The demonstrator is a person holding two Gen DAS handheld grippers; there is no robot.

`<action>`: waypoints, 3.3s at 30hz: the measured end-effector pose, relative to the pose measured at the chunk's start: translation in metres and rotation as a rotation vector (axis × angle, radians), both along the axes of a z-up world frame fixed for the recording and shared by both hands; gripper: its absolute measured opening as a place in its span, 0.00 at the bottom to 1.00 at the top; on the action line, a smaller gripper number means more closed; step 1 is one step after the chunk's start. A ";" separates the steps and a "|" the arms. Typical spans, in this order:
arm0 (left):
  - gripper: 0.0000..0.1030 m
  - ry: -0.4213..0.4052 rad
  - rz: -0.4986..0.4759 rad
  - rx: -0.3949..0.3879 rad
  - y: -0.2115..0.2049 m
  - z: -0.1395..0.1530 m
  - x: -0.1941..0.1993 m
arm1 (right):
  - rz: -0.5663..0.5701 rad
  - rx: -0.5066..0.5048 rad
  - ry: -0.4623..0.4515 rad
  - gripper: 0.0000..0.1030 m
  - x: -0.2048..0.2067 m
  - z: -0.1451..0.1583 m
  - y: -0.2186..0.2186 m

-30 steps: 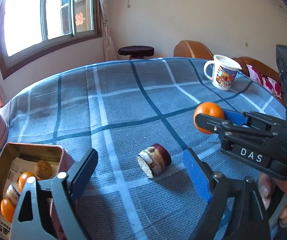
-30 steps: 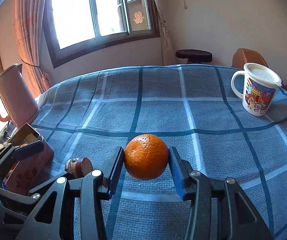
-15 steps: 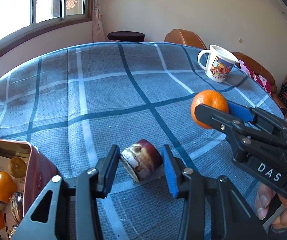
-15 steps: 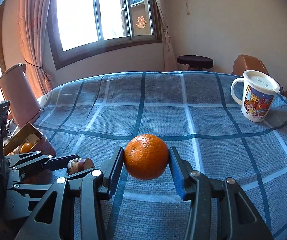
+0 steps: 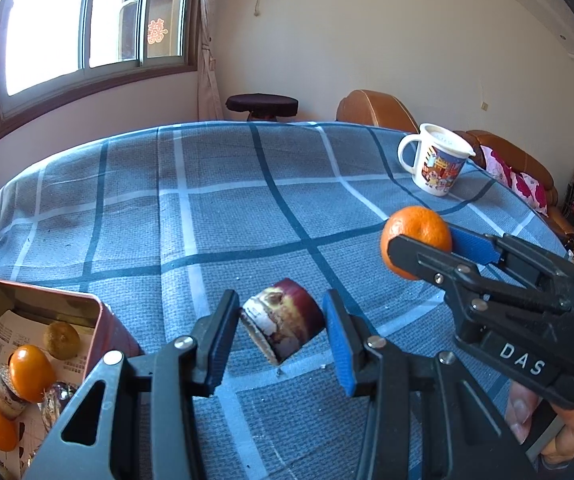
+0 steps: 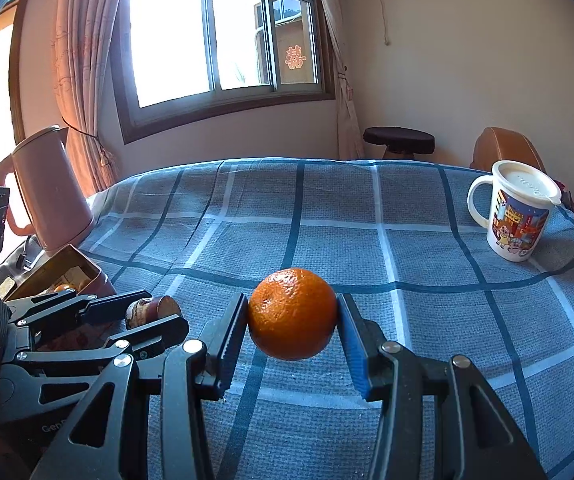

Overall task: Organize fruits
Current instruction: 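Grasp the cut root slice with the left tool while the right tool lifts the orange, then carry the root slice with the left tool over the tin box while the right tool carries the orange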

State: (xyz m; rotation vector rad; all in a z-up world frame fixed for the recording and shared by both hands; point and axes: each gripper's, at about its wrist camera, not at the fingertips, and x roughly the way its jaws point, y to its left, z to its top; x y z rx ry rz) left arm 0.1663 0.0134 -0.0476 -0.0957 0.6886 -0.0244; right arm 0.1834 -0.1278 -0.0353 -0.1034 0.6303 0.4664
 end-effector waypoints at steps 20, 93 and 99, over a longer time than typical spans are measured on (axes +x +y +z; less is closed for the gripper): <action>0.44 -0.087 0.027 0.026 0.000 0.010 -0.014 | 0.014 0.019 -0.094 0.46 -0.016 0.010 -0.001; 0.44 -0.312 0.087 0.152 -0.013 0.029 -0.070 | 0.008 0.033 -0.307 0.46 -0.059 0.025 -0.009; 0.44 -0.312 0.091 0.151 -0.012 0.029 -0.073 | 0.010 0.029 -0.310 0.46 -0.059 0.026 -0.008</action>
